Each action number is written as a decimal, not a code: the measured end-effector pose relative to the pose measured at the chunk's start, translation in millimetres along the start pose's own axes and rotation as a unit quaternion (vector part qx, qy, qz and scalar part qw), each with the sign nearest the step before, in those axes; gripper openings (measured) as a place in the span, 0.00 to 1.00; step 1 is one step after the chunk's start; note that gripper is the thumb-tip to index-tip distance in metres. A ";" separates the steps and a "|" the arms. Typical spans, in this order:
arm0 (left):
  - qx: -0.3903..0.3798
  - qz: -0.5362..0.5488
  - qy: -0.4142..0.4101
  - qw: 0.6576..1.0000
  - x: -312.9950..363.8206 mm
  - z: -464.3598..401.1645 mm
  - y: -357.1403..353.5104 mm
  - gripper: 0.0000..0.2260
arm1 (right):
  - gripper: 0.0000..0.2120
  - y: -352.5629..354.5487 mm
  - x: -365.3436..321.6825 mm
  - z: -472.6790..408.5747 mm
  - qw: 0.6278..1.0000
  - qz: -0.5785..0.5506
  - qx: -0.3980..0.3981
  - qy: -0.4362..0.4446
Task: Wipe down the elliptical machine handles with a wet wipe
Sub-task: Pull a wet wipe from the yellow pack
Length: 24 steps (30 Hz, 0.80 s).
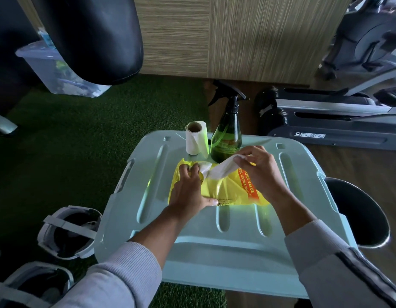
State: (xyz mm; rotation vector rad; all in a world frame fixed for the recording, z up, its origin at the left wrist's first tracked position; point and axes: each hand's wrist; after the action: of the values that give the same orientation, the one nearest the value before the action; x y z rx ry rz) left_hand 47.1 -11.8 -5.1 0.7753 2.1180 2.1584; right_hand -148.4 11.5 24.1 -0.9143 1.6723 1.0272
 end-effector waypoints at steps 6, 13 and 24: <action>-0.004 0.007 -0.008 1.000 5.8 -1.3 0.7 0.44 | 0.02 25.7 -12.4 -14.5 0.996 0.082 0.006 0.033; 0.034 0.031 -0.053 0.998 23.8 -3.3 4.5 0.38 | 0.02 59.7 -31.5 -26.3 0.991 0.110 0.050 0.049; -0.027 -0.036 -0.134 0.990 46.1 -0.3 -22.9 0.38 | 0.03 88.8 -38.2 -23.1 0.980 0.186 0.064 0.043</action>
State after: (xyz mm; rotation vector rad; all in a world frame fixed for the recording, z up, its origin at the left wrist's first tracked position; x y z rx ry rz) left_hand -0.9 5.9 -11.5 0.9116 1.9168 1.9407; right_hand -225.3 27.6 85.0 -0.5793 2.0064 1.1212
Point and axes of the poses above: each hand's wrist, its own z-axis away from the middle knuckle, its own y-axis out of the back of the hand, x = y × z, and after that the axes turned 5 degrees about -z, right-handed
